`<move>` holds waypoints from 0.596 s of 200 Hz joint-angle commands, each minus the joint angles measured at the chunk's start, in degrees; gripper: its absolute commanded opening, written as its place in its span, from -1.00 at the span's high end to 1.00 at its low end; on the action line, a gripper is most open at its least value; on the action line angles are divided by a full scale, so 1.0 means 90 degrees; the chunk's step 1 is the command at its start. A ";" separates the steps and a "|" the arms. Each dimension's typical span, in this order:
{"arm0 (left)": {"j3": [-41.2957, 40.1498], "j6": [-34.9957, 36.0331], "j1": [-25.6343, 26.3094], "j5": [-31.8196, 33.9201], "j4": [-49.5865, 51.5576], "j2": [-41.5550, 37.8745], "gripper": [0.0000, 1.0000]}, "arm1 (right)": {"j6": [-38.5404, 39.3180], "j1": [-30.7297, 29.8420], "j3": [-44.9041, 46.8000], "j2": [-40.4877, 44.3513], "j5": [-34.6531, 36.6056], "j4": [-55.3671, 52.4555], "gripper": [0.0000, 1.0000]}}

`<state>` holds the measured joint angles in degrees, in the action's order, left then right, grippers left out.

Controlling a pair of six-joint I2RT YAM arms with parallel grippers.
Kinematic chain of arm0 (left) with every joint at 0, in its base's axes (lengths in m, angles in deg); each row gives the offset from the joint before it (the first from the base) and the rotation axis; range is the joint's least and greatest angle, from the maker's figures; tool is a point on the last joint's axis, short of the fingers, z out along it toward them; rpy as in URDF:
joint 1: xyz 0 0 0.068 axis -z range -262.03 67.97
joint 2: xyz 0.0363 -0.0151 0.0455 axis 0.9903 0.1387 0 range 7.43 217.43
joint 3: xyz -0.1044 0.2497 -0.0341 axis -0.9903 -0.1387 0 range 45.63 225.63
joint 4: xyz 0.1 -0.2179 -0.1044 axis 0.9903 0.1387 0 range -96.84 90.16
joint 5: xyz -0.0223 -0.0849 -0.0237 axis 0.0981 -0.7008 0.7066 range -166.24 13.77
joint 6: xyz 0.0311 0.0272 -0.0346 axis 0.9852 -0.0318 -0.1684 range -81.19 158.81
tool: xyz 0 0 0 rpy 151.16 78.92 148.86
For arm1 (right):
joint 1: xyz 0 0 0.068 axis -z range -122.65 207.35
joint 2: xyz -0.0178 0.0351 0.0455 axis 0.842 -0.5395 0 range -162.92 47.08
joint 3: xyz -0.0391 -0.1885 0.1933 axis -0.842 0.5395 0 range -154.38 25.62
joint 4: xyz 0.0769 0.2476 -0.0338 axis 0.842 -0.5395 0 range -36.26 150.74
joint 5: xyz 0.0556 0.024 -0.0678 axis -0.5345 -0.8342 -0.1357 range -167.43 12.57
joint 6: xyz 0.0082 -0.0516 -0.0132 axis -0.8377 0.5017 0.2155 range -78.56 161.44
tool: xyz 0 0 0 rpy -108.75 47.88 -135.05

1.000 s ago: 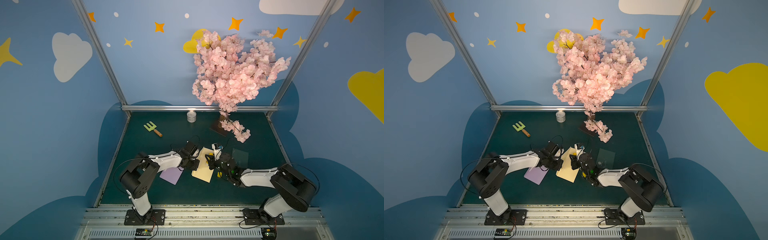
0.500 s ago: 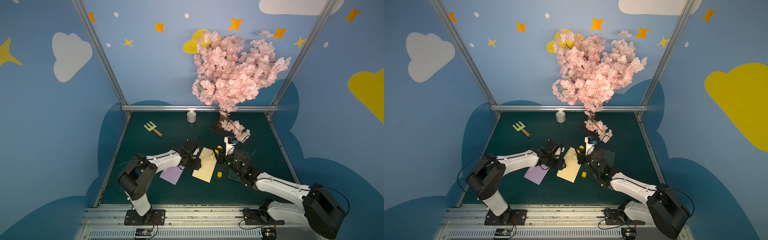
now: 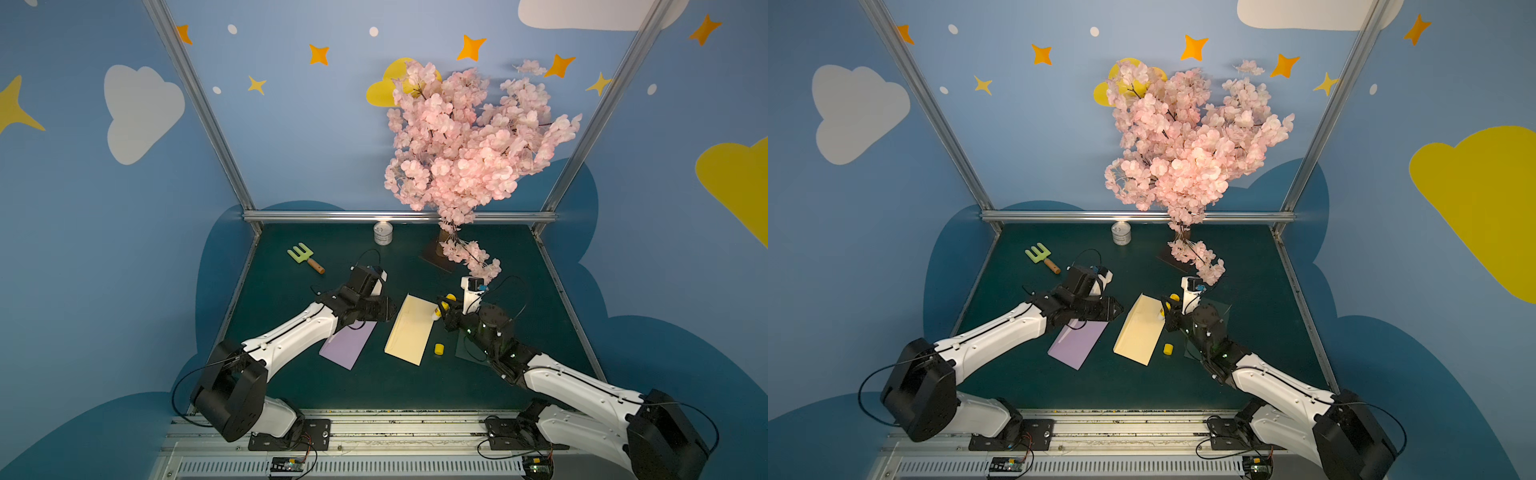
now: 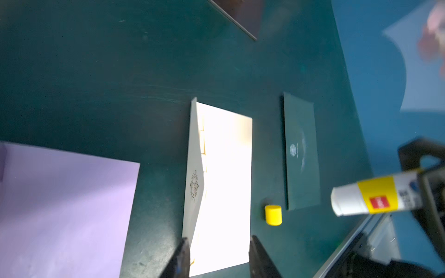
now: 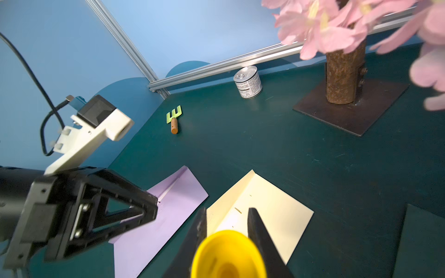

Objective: Seal the envelope with a glue stick
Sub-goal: Apply the envelope at the center of the board, then seal the envelope at the center of the board.

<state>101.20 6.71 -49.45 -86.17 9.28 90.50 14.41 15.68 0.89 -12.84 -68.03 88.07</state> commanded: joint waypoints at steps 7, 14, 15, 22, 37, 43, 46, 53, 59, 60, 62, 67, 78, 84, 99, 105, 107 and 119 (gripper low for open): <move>0.0026 -0.0375 -0.0225 -0.0275 -0.0244 0.0501 0.64 | 0.0007 0.0105 0.0110 0.0305 0.0106 -0.0251 1.00; 0.0080 -0.0362 -0.0263 -0.0547 -0.0366 0.0694 0.67 | -0.0004 0.0135 0.0120 0.0344 0.0112 -0.0282 1.00; 0.0093 -0.0356 -0.0267 -0.0586 -0.0385 0.0717 0.67 | -0.0004 0.0137 0.0121 0.0356 0.0109 -0.0282 1.00; 0.0161 -0.0395 -0.0285 -0.0760 -0.0501 0.0918 0.70 | -0.0013 0.0156 0.0138 0.0395 0.0106 -0.0330 1.00; 0.0334 -0.0440 -0.0280 -0.0947 -0.0646 0.1303 0.73 | -0.0032 0.0210 0.0150 0.0478 0.0097 -0.0408 1.00; 0.0381 -0.0447 -0.0275 -0.1000 -0.0683 0.1462 0.74 | -0.0042 0.0223 0.0159 0.0509 0.0094 -0.0437 1.00; 0.0413 -0.0453 -0.0279 -0.1022 -0.0696 0.1540 0.75 | -0.0044 0.0230 0.0160 0.0529 0.0097 -0.0446 1.00; 0.0458 -0.0464 -0.0280 -0.1086 -0.0749 0.1695 0.76 | -0.0034 0.0259 0.0171 0.0563 0.0093 -0.0464 1.00; 0.0492 -0.0470 -0.0271 -0.1143 -0.0796 0.1799 0.77 | -0.0049 0.0269 0.0178 0.0596 0.0105 -0.0492 1.00; 0.0494 -0.0473 -0.0271 -0.1152 -0.0805 0.1812 0.77 | -0.0051 0.0272 0.0179 0.0605 0.0106 -0.0495 1.00; 0.0502 -0.0473 -0.0263 -0.1159 -0.0822 0.1836 0.77 | -0.0046 0.0274 0.0192 0.0616 0.0102 -0.0509 1.00; 0.0507 -0.0491 -0.0249 -0.1179 -0.0863 0.1883 0.78 | -0.0044 0.0292 0.0205 0.0639 0.0116 -0.0537 1.00; 0.0514 -0.0519 -0.0207 -0.1210 -0.0931 0.1947 0.78 | -0.0046 0.0337 0.0237 0.0704 0.0125 -0.0593 1.00; 0.0528 -0.0522 -0.0177 -0.1211 -0.0941 0.1967 0.79 | -0.0044 0.0350 0.0256 0.0729 0.0126 -0.0610 1.00; 0.0553 -0.0523 -0.0126 -0.1211 -0.0941 0.2027 0.79 | -0.0085 0.0398 0.0299 0.0774 0.0130 -0.0634 1.00; 0.0566 -0.0521 -0.0106 -0.1211 -0.0941 0.2060 0.79 | -0.0093 0.0416 0.0315 0.0779 0.0113 -0.0642 1.00; 0.0567 -0.0517 -0.0100 -0.1203 -0.0941 0.2067 0.79 | -0.0098 0.0420 0.0313 0.0779 0.0108 -0.0639 1.00; 0.0577 -0.0512 -0.0062 -0.1172 -0.0950 0.2153 0.79 | -0.0127 0.0450 0.0323 0.0769 0.0097 -0.0644 1.00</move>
<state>105.09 2.32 -50.76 -95.68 2.07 108.40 14.15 19.07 3.10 -6.74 -67.46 82.85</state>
